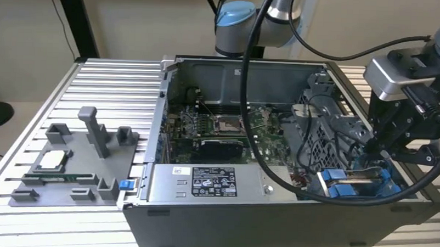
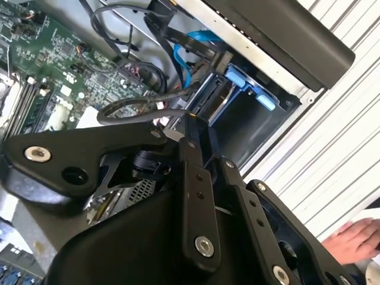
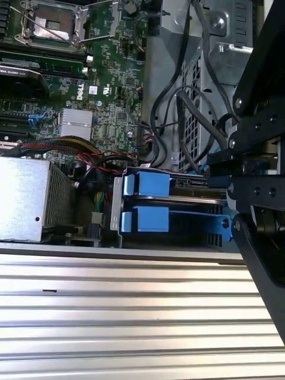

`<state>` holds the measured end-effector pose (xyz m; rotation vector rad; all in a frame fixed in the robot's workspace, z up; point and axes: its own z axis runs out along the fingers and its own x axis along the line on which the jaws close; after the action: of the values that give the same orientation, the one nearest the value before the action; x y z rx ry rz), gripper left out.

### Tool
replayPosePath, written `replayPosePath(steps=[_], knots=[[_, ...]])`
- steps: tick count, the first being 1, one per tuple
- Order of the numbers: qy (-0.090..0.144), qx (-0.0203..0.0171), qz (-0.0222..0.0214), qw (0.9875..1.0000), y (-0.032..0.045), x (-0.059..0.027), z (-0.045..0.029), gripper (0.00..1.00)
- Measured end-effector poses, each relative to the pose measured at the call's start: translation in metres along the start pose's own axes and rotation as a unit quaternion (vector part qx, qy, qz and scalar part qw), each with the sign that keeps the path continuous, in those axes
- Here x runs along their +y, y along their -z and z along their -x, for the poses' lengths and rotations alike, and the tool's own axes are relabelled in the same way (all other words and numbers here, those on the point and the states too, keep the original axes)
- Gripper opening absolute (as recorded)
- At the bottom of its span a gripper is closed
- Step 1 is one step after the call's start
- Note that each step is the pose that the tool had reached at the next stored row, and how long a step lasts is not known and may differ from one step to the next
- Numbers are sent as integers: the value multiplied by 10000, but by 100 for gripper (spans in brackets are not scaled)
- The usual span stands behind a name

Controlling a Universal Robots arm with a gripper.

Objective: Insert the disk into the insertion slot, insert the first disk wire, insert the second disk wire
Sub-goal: 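Insert the first disk wire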

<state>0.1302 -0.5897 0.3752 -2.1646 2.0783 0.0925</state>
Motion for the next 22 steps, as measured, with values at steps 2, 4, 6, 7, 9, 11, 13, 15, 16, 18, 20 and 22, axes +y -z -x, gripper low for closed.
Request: replayPosePath(steps=[2, 4, 6, 7, 9, 11, 13, 15, 16, 18, 20, 22], knots=[[-24, -1, 44, 10000, -8, 2, -17, 0], [-48, -2, 94, 9999, -16, 3, -31, 0], [-63, -8, 144, 9999, -25, 2, -39, 0], [-67, -15, 167, 9998, -29, -1, -42, 0], [-75, -33, 211, 9997, -40, -10, -49, 0], [-82, -58, 247, 9996, -53, -40, -58, 0], [-87, -88, 277, 9995, -66, -84, -67, 0], [-91, -116, 302, 9994, -80, -124, -75, 0], [-93, -128, 314, 9994, -87, -144, -80, 0], [-97, -151, 334, 9993, -99, -183, -88, 0], [-101, -166, 359, 9992, -108, -216, -94, 0], [-102, -166, 359, 9992, -108, -217, -94, 0]])
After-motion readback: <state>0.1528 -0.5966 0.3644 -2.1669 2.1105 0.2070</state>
